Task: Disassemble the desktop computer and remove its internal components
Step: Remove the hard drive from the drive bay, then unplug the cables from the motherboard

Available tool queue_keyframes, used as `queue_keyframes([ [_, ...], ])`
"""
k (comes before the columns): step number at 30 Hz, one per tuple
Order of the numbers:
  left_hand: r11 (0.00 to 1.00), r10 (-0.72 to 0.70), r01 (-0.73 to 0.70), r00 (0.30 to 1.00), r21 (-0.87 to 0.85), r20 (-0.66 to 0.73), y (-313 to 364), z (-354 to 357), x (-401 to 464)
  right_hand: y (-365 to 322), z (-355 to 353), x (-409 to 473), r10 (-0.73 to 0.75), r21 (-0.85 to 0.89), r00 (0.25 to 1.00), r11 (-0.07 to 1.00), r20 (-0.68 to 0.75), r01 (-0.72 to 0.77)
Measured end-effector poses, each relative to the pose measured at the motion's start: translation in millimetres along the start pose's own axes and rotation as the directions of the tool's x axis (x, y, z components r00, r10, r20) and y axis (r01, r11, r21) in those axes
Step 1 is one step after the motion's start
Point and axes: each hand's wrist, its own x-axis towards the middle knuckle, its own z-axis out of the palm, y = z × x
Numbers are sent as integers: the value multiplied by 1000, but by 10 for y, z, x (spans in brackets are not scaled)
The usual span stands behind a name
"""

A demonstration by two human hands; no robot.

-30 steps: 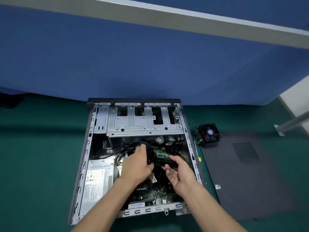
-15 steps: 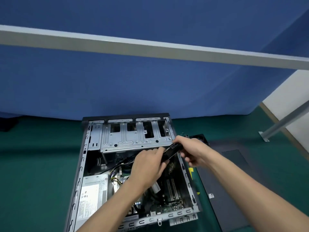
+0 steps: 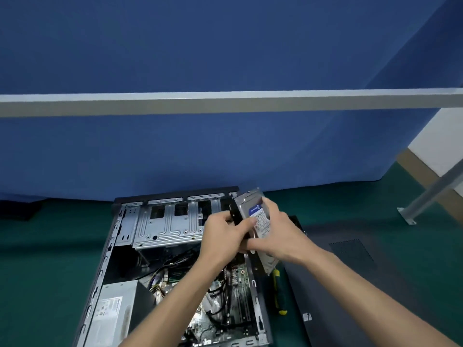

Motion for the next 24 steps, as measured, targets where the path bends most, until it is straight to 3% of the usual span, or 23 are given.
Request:
queue_keyframes([
  [4, 995, -26, 32, 997, -90, 73, -48, 335, -56, 339, -186, 46, -12, -64, 999, 998, -52, 9],
  [7, 973, -15, -8, 995, 232, 96, -229, 523, -63, 678, -298, 57, 10, -115, 1000, 993, -6, -10],
  [10, 830, 17, 23, 998, 557, -66, -482, 655, 6, 1067, -337, 62, 1, -342, 998, 940, 56, 18],
  [14, 628, 64, 61, 989, 776, -130, -771, 893, 86, 1521, -323, 63, -62, -558, 982, 815, 179, 153],
  [18, 489, 147, 44, 980, 871, -132, -924, 1052, 78, 1828, -214, 136, -80, -635, 947, 724, 312, 271],
  [24, 458, 180, 68, 969, 886, -167, -954, 1082, 97, 2190, -40, 376, -60, -711, 928, 626, 367, 321],
])
